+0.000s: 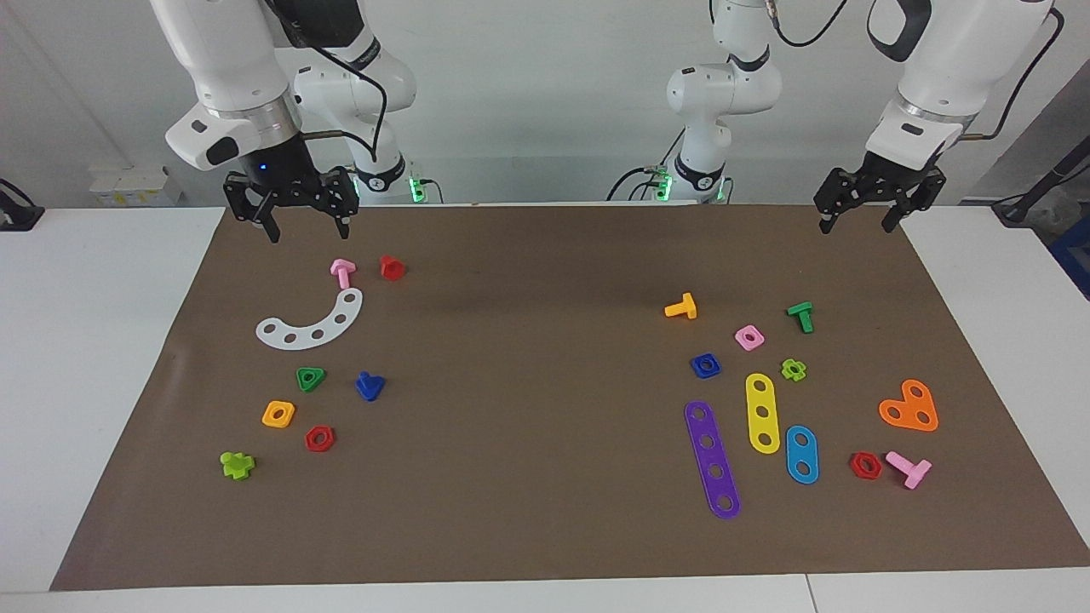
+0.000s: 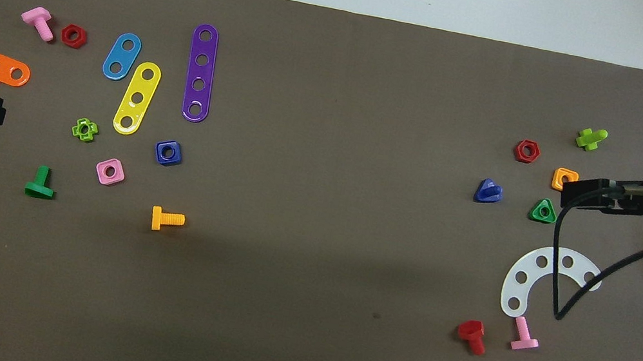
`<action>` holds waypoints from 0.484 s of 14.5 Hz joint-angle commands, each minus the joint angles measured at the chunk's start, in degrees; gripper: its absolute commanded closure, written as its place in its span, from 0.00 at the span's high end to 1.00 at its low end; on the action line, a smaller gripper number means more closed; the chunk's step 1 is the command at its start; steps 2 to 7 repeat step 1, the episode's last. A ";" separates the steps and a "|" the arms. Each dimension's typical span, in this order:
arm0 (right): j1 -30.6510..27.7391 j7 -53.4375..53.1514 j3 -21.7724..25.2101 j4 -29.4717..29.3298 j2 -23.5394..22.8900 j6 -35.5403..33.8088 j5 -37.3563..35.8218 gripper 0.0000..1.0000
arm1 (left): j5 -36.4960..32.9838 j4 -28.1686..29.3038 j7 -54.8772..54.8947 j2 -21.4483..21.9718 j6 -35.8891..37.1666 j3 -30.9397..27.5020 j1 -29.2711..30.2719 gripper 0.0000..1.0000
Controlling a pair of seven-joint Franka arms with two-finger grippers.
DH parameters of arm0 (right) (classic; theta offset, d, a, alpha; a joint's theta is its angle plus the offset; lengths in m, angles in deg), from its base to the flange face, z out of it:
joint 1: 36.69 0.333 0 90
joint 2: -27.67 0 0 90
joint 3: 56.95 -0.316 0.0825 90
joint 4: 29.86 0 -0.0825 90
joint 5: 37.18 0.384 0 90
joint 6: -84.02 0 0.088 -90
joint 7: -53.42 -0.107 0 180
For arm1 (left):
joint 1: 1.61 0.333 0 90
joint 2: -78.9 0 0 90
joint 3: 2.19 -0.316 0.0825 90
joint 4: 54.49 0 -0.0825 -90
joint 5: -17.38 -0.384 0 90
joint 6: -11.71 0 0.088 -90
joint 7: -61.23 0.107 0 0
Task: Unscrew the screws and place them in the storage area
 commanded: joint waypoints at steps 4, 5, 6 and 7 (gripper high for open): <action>-0.87 -0.23 -0.34 0.15 0.71 -0.80 1.34 1.00 | -0.81 1.25 0.32 1.52 0.43 -0.46 -0.40 1.00; -0.87 -0.23 -0.34 0.15 0.71 -0.80 1.34 1.00 | -0.81 1.25 0.32 1.52 0.43 -0.46 -0.40 1.00; -0.87 -0.23 -0.34 0.15 0.71 -0.80 1.34 1.00 | -0.81 1.25 0.32 1.52 0.43 -0.46 -0.40 1.00; -0.87 -0.23 -0.34 0.15 0.71 -0.80 1.34 1.00 | -0.81 1.25 0.32 1.52 0.43 -0.46 -0.40 1.00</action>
